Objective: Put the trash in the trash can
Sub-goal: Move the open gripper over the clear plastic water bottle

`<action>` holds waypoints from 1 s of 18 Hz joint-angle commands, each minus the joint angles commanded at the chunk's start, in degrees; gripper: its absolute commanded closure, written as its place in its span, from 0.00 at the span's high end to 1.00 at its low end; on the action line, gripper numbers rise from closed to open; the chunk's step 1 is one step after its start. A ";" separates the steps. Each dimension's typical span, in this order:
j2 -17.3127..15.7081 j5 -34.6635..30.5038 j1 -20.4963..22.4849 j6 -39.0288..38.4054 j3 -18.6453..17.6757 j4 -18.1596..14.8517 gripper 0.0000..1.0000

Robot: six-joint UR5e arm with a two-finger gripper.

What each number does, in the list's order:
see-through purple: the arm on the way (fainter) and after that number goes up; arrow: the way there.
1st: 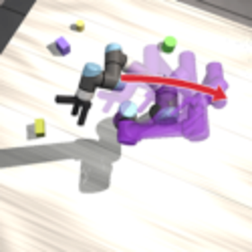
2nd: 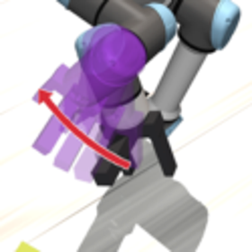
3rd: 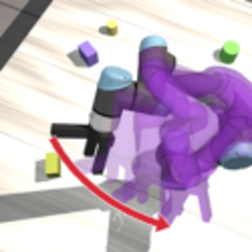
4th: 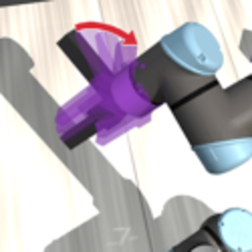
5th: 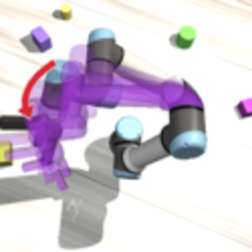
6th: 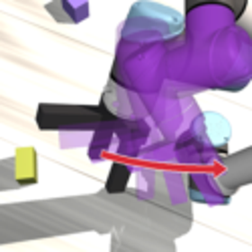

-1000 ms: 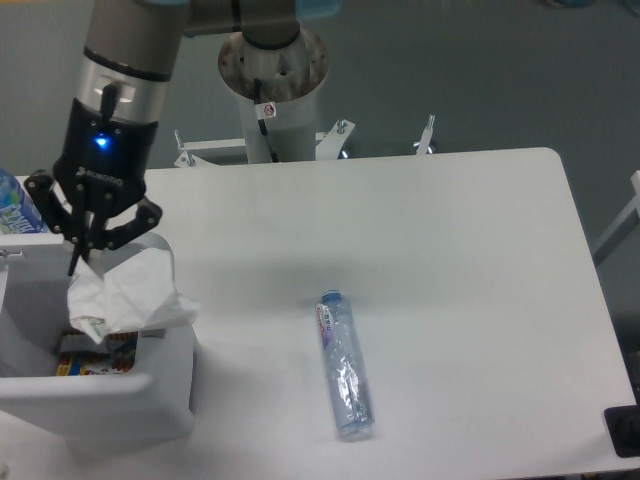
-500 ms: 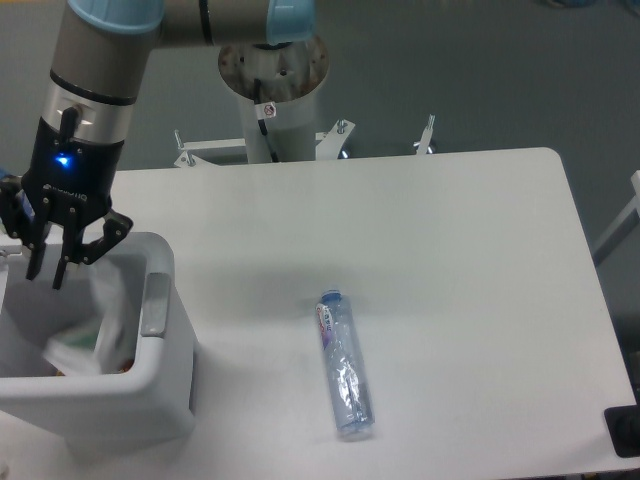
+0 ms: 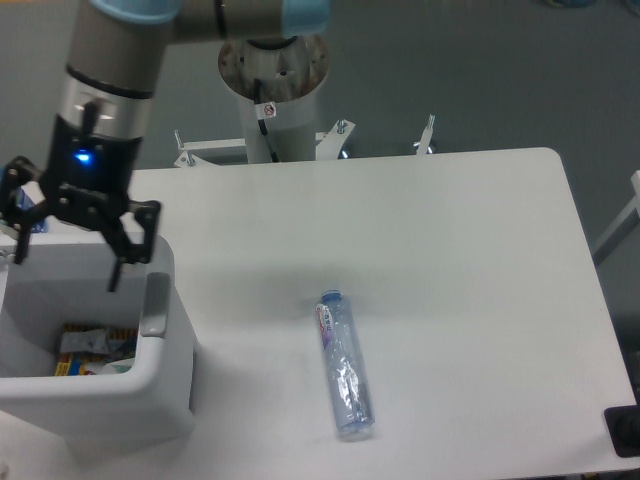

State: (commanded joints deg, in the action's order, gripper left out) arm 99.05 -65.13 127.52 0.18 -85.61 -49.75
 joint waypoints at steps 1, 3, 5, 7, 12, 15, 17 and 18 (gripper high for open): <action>0.26 0.00 1.40 -0.09 0.35 0.00 1.00; 1.57 -0.35 4.21 0.00 1.14 0.00 1.00; 2.46 -3.06 5.98 0.35 1.41 0.00 1.00; 3.60 -6.23 7.65 0.61 1.67 0.00 1.00; 12.81 -8.34 12.49 1.14 7.37 -1.31 1.00; 16.25 -10.54 13.37 4.72 7.74 -1.32 1.00; 17.22 -10.90 13.72 9.47 6.25 -1.49 1.00; 17.49 -11.07 13.90 10.80 5.46 -1.41 1.00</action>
State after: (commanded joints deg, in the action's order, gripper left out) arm 116.54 -76.20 141.41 10.97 -80.15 -51.15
